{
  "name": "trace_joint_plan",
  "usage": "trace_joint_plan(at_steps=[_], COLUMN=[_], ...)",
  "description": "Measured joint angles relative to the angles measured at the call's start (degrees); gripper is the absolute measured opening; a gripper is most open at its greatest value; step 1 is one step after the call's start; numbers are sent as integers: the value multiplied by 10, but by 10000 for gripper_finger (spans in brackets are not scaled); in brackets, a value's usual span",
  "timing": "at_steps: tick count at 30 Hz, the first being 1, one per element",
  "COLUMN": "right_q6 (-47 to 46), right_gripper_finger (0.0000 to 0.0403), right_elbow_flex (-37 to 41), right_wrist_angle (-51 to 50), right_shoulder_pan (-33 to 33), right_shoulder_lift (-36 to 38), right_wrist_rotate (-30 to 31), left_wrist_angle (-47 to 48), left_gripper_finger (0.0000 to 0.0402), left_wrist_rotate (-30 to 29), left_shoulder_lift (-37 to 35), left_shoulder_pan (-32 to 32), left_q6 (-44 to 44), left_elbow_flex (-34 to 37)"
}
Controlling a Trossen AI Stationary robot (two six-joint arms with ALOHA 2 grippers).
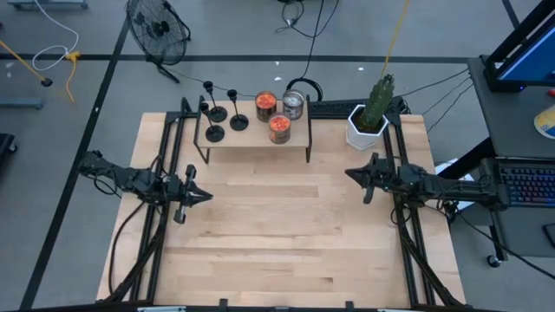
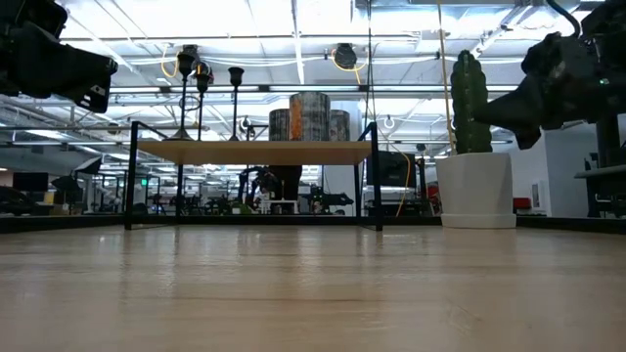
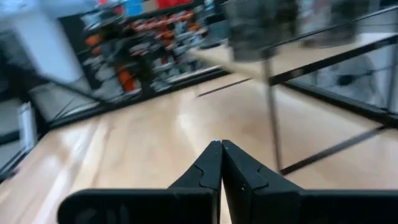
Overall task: Pick & Place candle stick holders
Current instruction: Return to Home Position
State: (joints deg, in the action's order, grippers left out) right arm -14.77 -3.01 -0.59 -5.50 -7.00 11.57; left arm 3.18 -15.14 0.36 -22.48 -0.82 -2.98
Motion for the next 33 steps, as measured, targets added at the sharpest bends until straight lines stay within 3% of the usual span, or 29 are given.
trace_joint_plan(at_steps=[7, 18, 33], right_q6=[53, 55, 54], right_gripper_finger=[0, 0, 0], right_elbow_flex=[0, 0, 0], right_wrist_angle=[-7, 58, 62], right_shoulder_pan=[0, 0, 0], right_shoulder_lift=[0, 0, 0], right_wrist_rotate=[-103, -99, -100], left_wrist_angle=[0, 0, 0], left_gripper_finger=[28, 28, 28], left_wrist_rotate=[0, 0, 0], left_shoulder_lift=[0, 0, 0], left_shoulder_pan=[0, 0, 0], left_q6=[0, 0, 0], left_elbow_flex=[0, 0, 0])
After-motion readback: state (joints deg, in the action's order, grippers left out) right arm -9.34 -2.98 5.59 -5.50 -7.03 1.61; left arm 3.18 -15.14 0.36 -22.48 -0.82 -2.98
